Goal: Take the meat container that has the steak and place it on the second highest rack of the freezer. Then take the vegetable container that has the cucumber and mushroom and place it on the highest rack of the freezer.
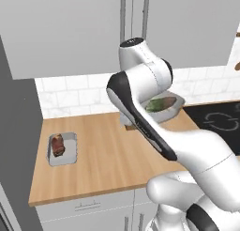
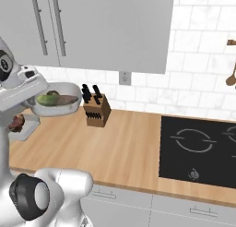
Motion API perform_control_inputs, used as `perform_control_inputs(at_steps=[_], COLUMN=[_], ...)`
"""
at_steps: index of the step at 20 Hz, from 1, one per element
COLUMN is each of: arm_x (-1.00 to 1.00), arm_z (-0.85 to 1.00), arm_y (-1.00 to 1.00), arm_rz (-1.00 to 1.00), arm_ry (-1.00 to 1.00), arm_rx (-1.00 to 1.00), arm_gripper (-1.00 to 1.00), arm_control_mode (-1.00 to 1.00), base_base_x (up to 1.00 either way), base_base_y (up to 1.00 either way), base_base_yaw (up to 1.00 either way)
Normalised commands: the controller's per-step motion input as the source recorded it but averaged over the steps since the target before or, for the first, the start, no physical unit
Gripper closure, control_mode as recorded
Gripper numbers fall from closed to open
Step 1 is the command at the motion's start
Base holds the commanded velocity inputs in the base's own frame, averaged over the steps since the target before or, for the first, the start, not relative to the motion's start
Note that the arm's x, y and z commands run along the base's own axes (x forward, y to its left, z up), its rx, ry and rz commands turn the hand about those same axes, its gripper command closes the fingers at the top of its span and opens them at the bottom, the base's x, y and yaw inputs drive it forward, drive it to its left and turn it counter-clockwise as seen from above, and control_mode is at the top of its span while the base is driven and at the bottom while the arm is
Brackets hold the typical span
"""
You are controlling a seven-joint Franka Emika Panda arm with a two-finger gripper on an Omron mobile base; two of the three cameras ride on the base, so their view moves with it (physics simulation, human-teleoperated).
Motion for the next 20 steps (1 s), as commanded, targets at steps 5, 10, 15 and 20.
perform_control_inputs(at_steps=[5, 10, 15, 20], arm_x=[-0.76, -0.12, 0.0, 0.0], arm_z=[0.29, 0.02, 0.0, 0.0], arm_y=[-0.25, -0.02, 0.0, 0.0], arm_rz=[-0.14, -0.01, 0.0, 0.0], arm_ry=[-0.23, -0.03, 0.0, 0.0], arm_rx=[-0.02, 0.03, 0.0, 0.0], arm_gripper=[1.0, 1.0, 1.0, 1.0], arm_control_mode=[-1.0, -1.0, 1.0, 1.0], base_base_x=[0.0, 0.0, -0.27, -0.53], base_base_y=[0.0, 0.0, -0.05, -0.18], base_base_yaw=[0.0, 0.0, 0.0, 0.04])
